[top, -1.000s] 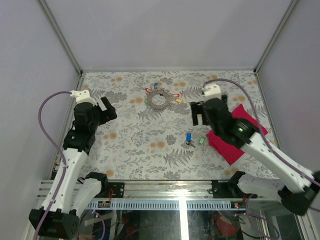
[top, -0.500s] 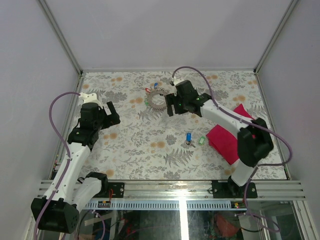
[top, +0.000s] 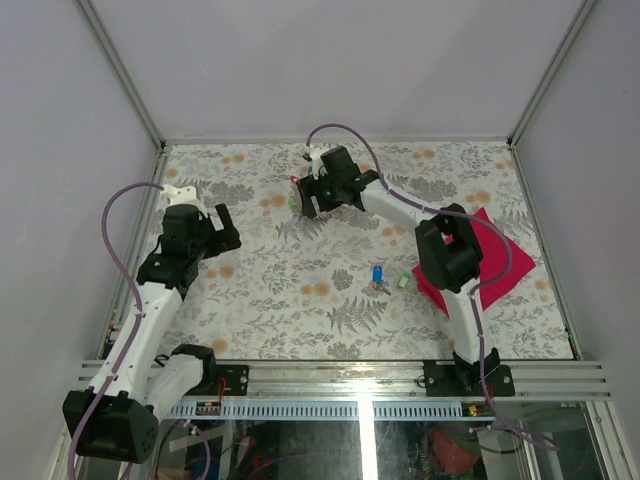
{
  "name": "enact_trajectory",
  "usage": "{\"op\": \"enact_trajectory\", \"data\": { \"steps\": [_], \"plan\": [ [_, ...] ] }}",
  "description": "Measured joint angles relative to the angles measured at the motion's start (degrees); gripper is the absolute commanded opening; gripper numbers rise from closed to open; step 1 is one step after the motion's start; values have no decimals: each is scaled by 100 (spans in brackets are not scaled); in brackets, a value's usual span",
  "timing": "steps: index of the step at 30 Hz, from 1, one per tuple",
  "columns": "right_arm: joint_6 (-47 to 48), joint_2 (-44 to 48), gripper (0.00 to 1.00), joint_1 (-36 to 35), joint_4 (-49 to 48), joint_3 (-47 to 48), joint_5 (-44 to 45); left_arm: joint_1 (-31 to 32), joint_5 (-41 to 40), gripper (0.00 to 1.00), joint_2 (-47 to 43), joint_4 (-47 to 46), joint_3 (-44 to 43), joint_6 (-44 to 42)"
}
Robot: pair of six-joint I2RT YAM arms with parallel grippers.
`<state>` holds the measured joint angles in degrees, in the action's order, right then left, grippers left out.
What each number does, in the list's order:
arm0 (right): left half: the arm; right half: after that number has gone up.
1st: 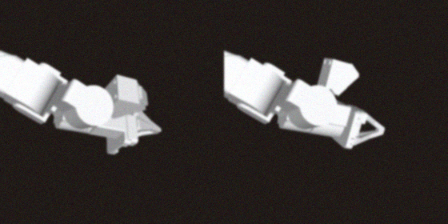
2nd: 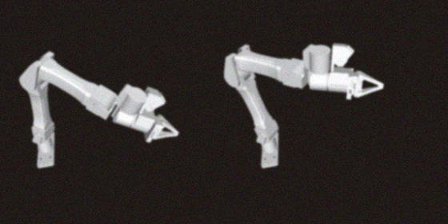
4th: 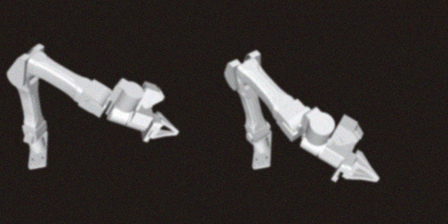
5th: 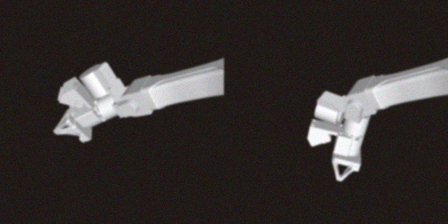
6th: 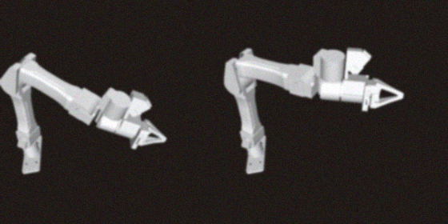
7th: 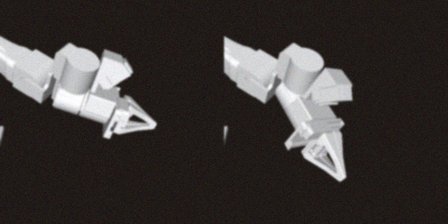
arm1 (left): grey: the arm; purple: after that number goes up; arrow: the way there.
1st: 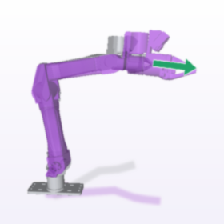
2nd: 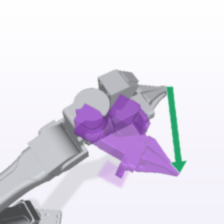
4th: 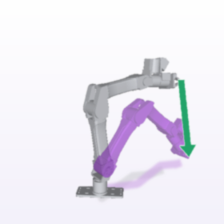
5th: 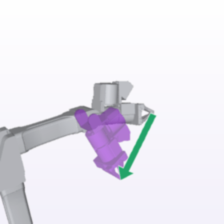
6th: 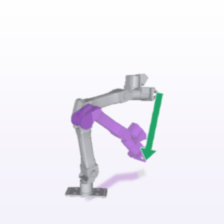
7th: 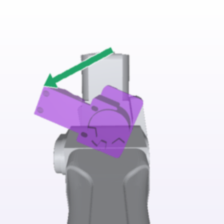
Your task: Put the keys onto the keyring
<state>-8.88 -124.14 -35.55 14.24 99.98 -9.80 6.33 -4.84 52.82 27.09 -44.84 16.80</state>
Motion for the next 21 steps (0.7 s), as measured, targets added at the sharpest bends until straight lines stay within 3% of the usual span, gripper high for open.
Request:
{"op": "enact_trajectory", "data": {
  "steps": [12,21],
  "plan": [
    [616,-1506,85,44,614,1945,-702,0,146,100,101,-4,0,-22],
    [721,-2201,87,101,1207,2894,-997,0,153,100,144,-4,0,-26]
  ]
}}
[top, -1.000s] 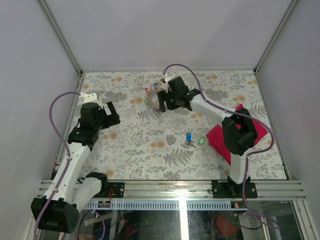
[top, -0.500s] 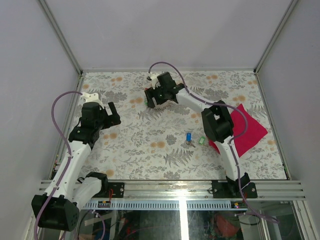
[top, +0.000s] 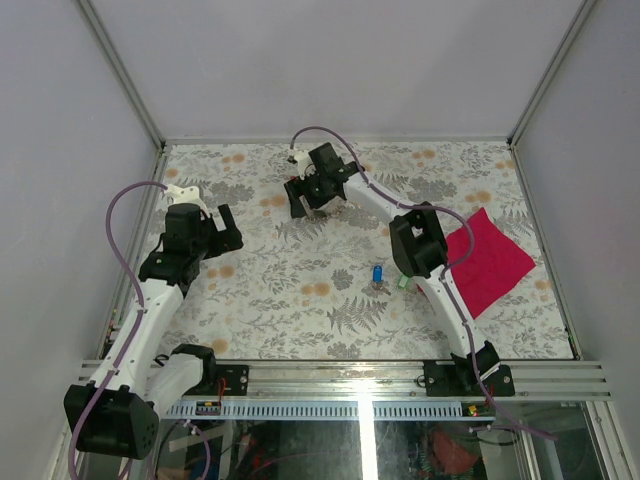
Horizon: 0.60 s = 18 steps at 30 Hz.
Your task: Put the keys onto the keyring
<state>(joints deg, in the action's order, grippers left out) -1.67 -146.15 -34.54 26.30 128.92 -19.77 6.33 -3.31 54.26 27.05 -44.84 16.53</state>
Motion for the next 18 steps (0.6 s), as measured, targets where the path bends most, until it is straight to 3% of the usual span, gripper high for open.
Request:
{"op": "enact_trajectory", "data": {
  "steps": [7,12,18],
  "plan": [
    [7,-197,87,7,188,236,-96,0,15,100,0,0,0,-2],
    [59,-201,80,7,249,219,-177,0,13,100,0,0,0,-4],
    [146,352,73,17,-125,-824,-345,0,13,100,0,0,0,-9]
  ]
}}
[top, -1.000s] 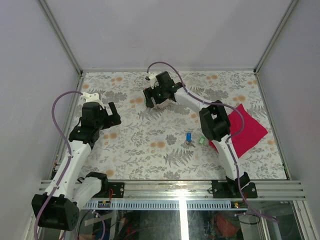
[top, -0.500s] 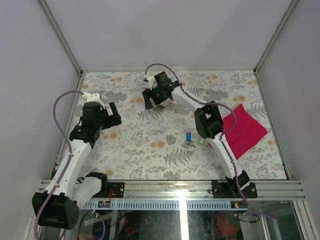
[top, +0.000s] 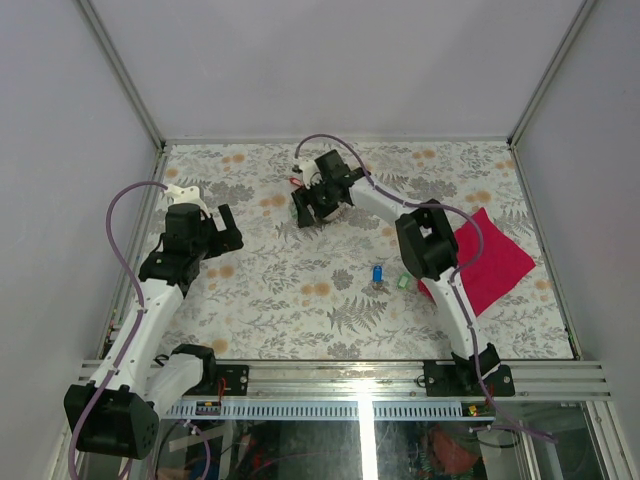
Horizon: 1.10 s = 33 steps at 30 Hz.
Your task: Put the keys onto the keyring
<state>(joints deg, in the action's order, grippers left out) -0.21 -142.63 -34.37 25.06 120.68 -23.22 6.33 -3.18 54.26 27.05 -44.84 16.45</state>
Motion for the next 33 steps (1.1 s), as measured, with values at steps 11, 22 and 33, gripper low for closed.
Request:
{"op": "enact_trajectory", "data": {
  "steps": [11,22,33],
  "plan": [
    [-17,1878,69,-31,-389,-3034,-177,0,66,100,37,2,0,-4],
    [-269,3187,69,-380,-660,-4953,-345,0,107,100,31,-2,0,-7],
    [-568,4118,59,-651,-863,-5296,444,0,205,100,-295,-37,9,39]
  ]
}}
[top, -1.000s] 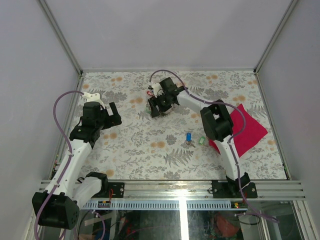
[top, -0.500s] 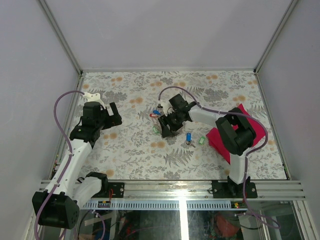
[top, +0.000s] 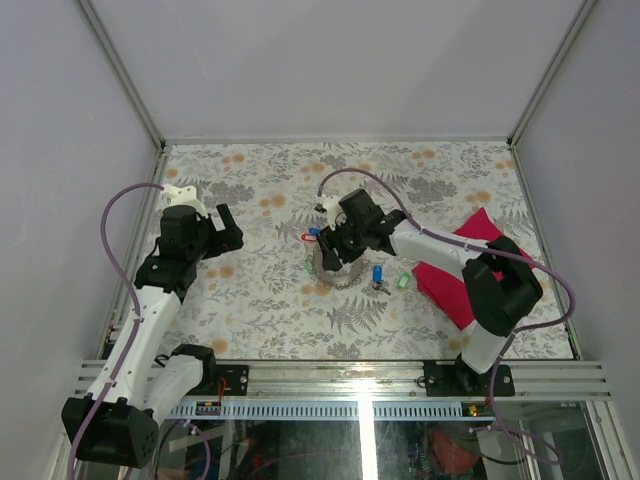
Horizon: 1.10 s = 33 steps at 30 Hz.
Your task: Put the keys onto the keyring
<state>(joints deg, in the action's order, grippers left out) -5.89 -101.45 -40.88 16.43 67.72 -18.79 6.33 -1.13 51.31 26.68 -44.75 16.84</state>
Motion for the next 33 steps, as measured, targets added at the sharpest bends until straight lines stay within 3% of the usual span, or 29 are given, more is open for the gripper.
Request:
{"op": "enact_trajectory", "data": {
  "steps": [2,7,20,33],
  "plan": [
    [2,249,51,-4,-98,7,177,0,0,100,0,2,0,0],
    [203,308,44,-170,13,227,348,0,0,100,0,2,0,-4],
    [758,-828,52,-568,555,1021,234,0,4,100,0,2,0,-9],
    [901,-1128,54,-568,586,1088,208,0,39,100,0,2,0,-11]
  ]
}}
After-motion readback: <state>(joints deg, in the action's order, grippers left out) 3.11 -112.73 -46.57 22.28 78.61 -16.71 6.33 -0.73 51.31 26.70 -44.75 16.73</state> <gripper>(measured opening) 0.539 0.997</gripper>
